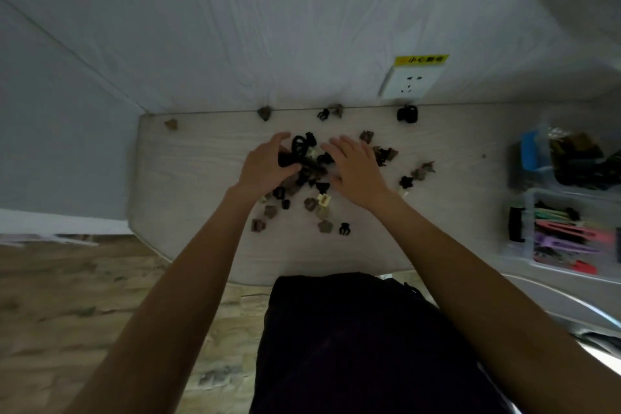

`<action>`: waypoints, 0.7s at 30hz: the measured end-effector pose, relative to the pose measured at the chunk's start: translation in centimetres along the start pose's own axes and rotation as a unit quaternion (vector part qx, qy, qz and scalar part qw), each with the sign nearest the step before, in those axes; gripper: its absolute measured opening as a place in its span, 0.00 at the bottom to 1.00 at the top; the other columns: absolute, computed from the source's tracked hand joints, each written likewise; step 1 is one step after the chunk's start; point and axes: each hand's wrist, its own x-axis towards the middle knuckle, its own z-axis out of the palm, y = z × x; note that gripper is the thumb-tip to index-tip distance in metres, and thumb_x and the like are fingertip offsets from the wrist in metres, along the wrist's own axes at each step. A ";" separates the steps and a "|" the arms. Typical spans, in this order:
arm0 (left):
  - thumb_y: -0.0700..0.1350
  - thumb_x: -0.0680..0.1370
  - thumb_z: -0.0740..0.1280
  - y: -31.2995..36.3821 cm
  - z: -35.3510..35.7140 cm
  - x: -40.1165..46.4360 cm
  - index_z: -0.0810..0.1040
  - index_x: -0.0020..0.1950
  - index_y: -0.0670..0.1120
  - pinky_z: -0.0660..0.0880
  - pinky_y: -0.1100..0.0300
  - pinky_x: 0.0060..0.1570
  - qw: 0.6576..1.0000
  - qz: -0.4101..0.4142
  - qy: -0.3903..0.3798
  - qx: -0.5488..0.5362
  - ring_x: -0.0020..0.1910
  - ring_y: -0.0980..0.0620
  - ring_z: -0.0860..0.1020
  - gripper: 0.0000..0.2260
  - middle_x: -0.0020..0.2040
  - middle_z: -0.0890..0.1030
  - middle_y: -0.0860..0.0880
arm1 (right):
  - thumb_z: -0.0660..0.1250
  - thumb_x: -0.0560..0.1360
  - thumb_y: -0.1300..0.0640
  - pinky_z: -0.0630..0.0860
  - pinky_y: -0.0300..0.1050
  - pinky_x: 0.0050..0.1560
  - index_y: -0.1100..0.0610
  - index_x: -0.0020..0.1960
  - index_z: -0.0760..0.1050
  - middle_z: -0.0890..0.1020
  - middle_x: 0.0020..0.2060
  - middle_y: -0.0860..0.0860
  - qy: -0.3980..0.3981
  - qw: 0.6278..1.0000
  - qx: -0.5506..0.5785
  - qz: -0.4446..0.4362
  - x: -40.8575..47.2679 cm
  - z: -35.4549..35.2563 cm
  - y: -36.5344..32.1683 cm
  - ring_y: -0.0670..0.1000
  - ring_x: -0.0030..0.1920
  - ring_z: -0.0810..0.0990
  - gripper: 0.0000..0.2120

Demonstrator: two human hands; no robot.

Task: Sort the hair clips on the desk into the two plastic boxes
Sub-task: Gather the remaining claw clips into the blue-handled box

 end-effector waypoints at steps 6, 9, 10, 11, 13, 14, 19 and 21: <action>0.52 0.70 0.72 -0.6 -0.2 -0.2 0.69 0.66 0.52 0.70 0.60 0.50 1.000 -0.009 -0.018 -0.021 0.55 0.48 0.78 0.26 0.57 0.80 0.46 | 0.61 0.76 0.62 0.70 0.51 0.58 0.53 0.67 0.68 0.73 0.62 0.55 -0.003 0.999 -0.049 0.015 2.0 0.2 0.0 0.57 0.61 0.70 0.19; 0.54 0.71 0.72 -0.4 -0.3 -0.4 0.71 0.64 0.52 0.71 0.61 0.49 0.999 -0.008 -0.003 -0.046 0.52 0.50 0.78 0.23 0.52 0.80 0.49 | 0.61 0.77 0.61 0.74 0.52 0.52 0.55 0.63 0.72 0.75 0.58 0.56 -0.005 1.000 -0.017 0.014 2.0 0.0 0.3 0.57 0.57 0.72 0.15; 0.54 0.71 0.72 -0.3 -0.4 -0.5 0.72 0.62 0.53 0.71 0.61 0.49 0.998 -0.011 0.004 -0.069 0.50 0.51 0.78 0.22 0.49 0.80 0.50 | 0.61 0.77 0.60 0.75 0.52 0.51 0.56 0.63 0.72 0.75 0.57 0.56 0.000 1.000 0.001 0.021 2.0 -0.2 0.4 0.57 0.56 0.74 0.14; 0.53 0.70 0.72 -0.2 -0.6 -0.5 0.72 0.61 0.53 0.71 0.62 0.48 0.996 -0.013 0.011 -0.092 0.48 0.53 0.78 0.21 0.46 0.79 0.53 | 0.61 0.78 0.58 0.75 0.52 0.51 0.56 0.62 0.73 0.76 0.56 0.57 0.007 0.999 0.022 0.030 2.0 -0.3 0.5 0.58 0.55 0.75 0.13; 0.53 0.70 0.73 -0.2 -0.8 -0.5 0.73 0.60 0.53 0.69 0.66 0.45 0.992 -0.014 0.031 -0.124 0.45 0.57 0.77 0.20 0.42 0.77 0.57 | 0.61 0.77 0.57 0.75 0.52 0.52 0.56 0.63 0.72 0.75 0.56 0.57 0.016 0.998 0.046 0.037 1.7 -0.4 0.8 0.58 0.54 0.76 0.14; 0.52 0.70 0.73 -0.2 -0.9 -0.5 0.73 0.59 0.53 0.68 0.68 0.44 0.991 -0.012 0.042 -0.129 0.44 0.58 0.76 0.20 0.43 0.77 0.57 | 0.62 0.77 0.57 0.75 0.52 0.53 0.56 0.64 0.71 0.75 0.57 0.57 0.009 0.998 0.052 0.029 1.6 -0.5 0.7 0.58 0.55 0.75 0.16; 0.52 0.70 0.72 -0.9 -1.2 -0.9 0.74 0.57 0.51 0.69 0.65 0.44 0.986 -0.046 0.086 -0.132 0.47 0.55 0.76 0.18 0.48 0.78 0.54 | 0.63 0.75 0.58 0.72 0.50 0.48 0.52 0.69 0.64 0.68 0.61 0.60 -0.054 0.998 0.039 -0.004 1.7 -0.1 -0.4 0.59 0.59 0.67 0.23; 0.52 0.70 0.72 -0.9 -1.2 -1.3 0.73 0.55 0.53 0.70 0.64 0.45 0.981 -0.069 0.099 -0.153 0.47 0.56 0.76 0.16 0.47 0.78 0.54 | 0.63 0.76 0.59 0.70 0.49 0.46 0.54 0.66 0.67 0.68 0.60 0.60 -0.053 0.998 0.022 0.007 2.0 0.2 -1.0 0.59 0.59 0.67 0.19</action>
